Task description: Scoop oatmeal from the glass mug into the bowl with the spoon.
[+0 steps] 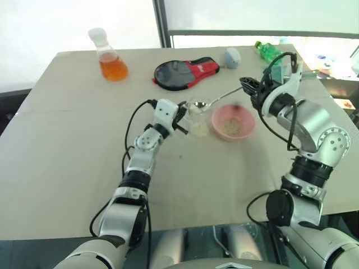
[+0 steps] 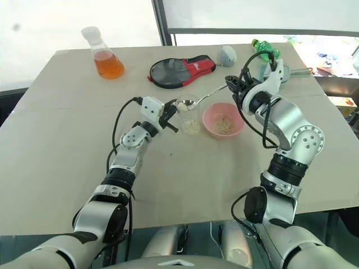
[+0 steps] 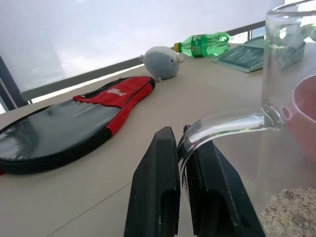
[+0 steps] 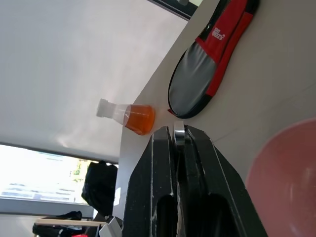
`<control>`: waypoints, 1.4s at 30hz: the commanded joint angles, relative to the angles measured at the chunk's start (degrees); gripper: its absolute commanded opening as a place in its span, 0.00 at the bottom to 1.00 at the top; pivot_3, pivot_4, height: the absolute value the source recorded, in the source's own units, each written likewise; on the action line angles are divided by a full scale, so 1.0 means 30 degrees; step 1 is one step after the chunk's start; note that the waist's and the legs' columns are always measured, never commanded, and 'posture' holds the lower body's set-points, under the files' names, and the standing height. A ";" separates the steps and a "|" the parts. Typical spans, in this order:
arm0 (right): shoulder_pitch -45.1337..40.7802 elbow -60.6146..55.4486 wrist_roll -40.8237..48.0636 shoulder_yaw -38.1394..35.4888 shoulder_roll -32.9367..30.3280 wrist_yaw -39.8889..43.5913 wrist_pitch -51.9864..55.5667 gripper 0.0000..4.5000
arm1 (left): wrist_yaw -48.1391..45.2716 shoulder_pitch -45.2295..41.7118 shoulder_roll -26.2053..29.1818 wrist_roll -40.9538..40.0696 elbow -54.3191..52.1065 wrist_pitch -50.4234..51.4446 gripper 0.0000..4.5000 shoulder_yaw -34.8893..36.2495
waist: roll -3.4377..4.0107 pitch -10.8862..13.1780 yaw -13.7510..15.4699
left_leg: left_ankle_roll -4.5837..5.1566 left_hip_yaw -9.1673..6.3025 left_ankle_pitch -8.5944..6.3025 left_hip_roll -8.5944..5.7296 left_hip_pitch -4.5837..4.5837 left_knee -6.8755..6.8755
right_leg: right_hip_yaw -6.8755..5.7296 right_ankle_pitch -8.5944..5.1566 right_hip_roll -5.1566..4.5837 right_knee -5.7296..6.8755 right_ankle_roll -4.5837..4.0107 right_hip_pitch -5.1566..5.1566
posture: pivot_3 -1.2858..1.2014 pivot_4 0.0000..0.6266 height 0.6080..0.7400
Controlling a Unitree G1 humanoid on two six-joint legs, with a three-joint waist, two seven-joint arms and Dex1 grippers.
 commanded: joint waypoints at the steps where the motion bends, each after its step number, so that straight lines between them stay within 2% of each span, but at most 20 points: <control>1: 0.0668 -0.0658 0.1153 0.0663 -0.0155 -0.0469 -0.1436 0.00 | -0.0243 0.0312 -0.0223 0.0121 0.0475 0.0092 0.02 -0.0357 | 0.0001 -0.0001 0.0004 | 0.0000 0.0000 0.0000 0.0000 0.0000 0.0000 | 0.0000 0.0000 0.0000 -0.0002 0.0000 0.0001 | 0.52 0.24 1.00; 14: 0.2781 -0.1949 0.4299 0.2698 -0.0484 -0.0708 -0.5092 0.00 | -0.0372 0.0422 -0.0212 -0.0012 0.0714 0.0097 0.02 -0.0286 | 0.0008 -0.0006 -0.0003 | 0.0004 0.0004 0.0000 0.0003 0.0007 0.0001 | 0.0009 0.0000 0.0004 -0.0003 0.0001 0.0006 | 0.52 0.24 1.00; 24: 0.2711 -0.2440 0.5389 0.3572 -0.1032 -0.1054 -0.7246 0.00 | -0.0374 0.0535 -0.0143 -0.0054 0.0749 0.0133 0.02 -0.0339 | 0.0008 -0.0007 0.0001 | 0.0005 0.0007 -0.0001 0.0004 0.0008 0.0001 | 0.0012 -0.0001 0.0006 -0.0006 0.0002 0.0006 | 0.52 0.24 1.00; 33: 0.2682 -0.2994 0.6164 0.3330 -0.2137 -0.1475 -0.8780 0.00 | -0.0438 0.0550 -0.0055 -0.0017 0.1004 0.0023 0.02 -0.0328 | 0.0007 -0.0007 0.0012 | 0.0005 0.0008 -0.0001 0.0005 0.0008 0.0001 | 0.0013 -0.0001 0.0005 -0.0010 0.0002 0.0008 | 0.52 0.24 1.00; 42: 0.4852 -0.4289 0.6512 0.2732 -0.3838 -0.1194 -0.9710 0.00 | -0.0346 0.1027 0.0562 -0.0399 0.1153 -0.0158 0.02 0.0157 | 0.0009 -0.0009 -0.0018 | 0.0008 0.0031 -0.0002 0.0016 0.0025 0.0000 | 0.0038 -0.0001 0.0010 -0.0011 0.0002 0.0014 | 0.52 0.24 1.00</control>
